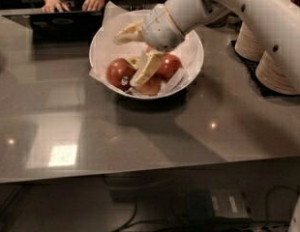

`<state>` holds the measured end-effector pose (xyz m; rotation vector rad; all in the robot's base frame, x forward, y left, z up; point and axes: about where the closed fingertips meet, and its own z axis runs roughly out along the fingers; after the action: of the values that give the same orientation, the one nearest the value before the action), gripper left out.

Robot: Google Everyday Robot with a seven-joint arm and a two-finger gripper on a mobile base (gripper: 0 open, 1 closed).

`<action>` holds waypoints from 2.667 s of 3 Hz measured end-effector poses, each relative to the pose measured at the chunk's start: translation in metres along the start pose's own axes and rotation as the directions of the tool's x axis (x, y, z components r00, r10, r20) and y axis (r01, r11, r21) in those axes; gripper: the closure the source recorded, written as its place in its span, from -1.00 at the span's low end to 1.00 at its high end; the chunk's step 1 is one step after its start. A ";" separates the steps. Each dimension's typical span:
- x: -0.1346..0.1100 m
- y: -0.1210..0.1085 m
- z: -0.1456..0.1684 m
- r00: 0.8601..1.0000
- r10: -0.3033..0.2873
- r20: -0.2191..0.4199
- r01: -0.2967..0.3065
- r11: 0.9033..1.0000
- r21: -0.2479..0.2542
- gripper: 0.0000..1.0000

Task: Pick apple from white bowl

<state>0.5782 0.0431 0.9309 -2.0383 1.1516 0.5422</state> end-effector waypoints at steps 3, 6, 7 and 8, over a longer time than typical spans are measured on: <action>0.007 0.000 0.020 0.997 0.053 -0.056 -0.059 0.992 -0.112 -0.32; 0.028 -0.001 0.045 0.988 0.103 -0.115 -0.121 0.979 -0.162 -0.40; 0.030 -0.002 0.050 0.988 0.102 -0.115 -0.120 0.978 -0.169 -0.38; 0.030 -0.002 0.051 0.988 0.103 -0.115 -0.122 0.978 -0.170 0.00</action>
Offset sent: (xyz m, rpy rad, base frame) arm 0.0031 0.0098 -0.0189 -0.1369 0.1185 0.0164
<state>0.5949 0.0655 0.8788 -2.1844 1.3297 0.6175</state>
